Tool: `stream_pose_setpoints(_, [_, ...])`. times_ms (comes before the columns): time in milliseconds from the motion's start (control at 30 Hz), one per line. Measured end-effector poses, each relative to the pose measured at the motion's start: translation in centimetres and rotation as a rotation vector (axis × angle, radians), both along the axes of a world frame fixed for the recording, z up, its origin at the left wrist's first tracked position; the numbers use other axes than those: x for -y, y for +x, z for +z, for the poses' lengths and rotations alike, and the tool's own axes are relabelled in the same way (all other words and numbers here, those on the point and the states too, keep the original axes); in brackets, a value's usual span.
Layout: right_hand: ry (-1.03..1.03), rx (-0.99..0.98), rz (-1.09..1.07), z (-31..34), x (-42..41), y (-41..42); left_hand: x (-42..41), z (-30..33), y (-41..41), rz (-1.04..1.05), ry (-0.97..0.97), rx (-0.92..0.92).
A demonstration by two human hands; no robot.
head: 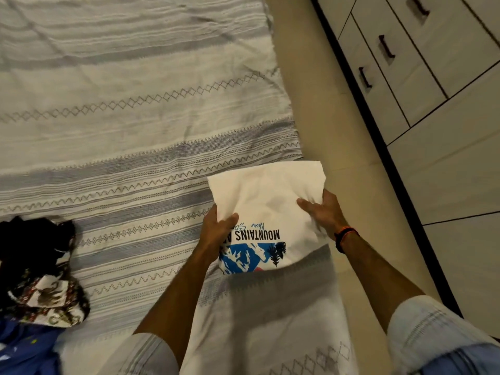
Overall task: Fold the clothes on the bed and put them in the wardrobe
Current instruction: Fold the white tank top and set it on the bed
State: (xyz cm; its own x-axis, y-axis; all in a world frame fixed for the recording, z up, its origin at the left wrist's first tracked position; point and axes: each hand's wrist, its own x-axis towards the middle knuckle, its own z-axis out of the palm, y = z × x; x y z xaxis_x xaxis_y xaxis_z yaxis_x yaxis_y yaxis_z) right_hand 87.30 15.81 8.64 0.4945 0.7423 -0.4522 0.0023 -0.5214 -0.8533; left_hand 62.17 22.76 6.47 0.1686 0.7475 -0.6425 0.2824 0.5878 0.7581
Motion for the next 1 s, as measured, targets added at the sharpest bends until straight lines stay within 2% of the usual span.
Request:
stream_pose_setpoints(200, [-0.062,-0.008,-0.001,-2.9,-1.6,3.9,-1.3,-2.9,2.8,0.008,-0.043,-0.028])
stream_pose_setpoints(300, [-0.325,0.163,0.120,-5.6,-1.4,5.0,-1.3,-5.7,2.8,-0.054,-0.095,-0.130])
stream_pose_setpoints(367, [-0.501,0.155,0.174,-7.1,-1.0,5.1,-0.7,-7.2,2.5,-0.110,-0.201,-0.156])
stream_pose_setpoints(433, [-0.551,0.118,0.192,-8.2,-0.8,4.7,-0.2,-9.0,2.3,-0.125,-0.245,-0.167])
stream_pose_setpoints(567, [-0.545,0.175,0.119,-9.4,-0.4,4.0,0.6,-15.6,1.2,-0.138,-0.192,-0.247])
stream_pose_setpoints(733, [-0.552,0.290,0.105,-10.8,0.3,3.7,0.2,-13.6,1.7,-0.158,-0.175,-0.273])
stream_pose_setpoints(833, [-0.591,0.599,0.187,-10.6,0.9,2.9,0.5,-15.4,1.2,-0.175,-0.124,-0.341])
stream_pose_setpoints(900, [-0.512,0.778,0.294,-10.3,1.5,2.3,0.7,-17.4,0.7,-0.235,-0.069,-0.398])
stream_pose_setpoints(1000, [-0.419,0.732,0.343,-9.6,2.1,1.6,0.6,-14.7,0.9,-0.304,-0.059,-0.398])
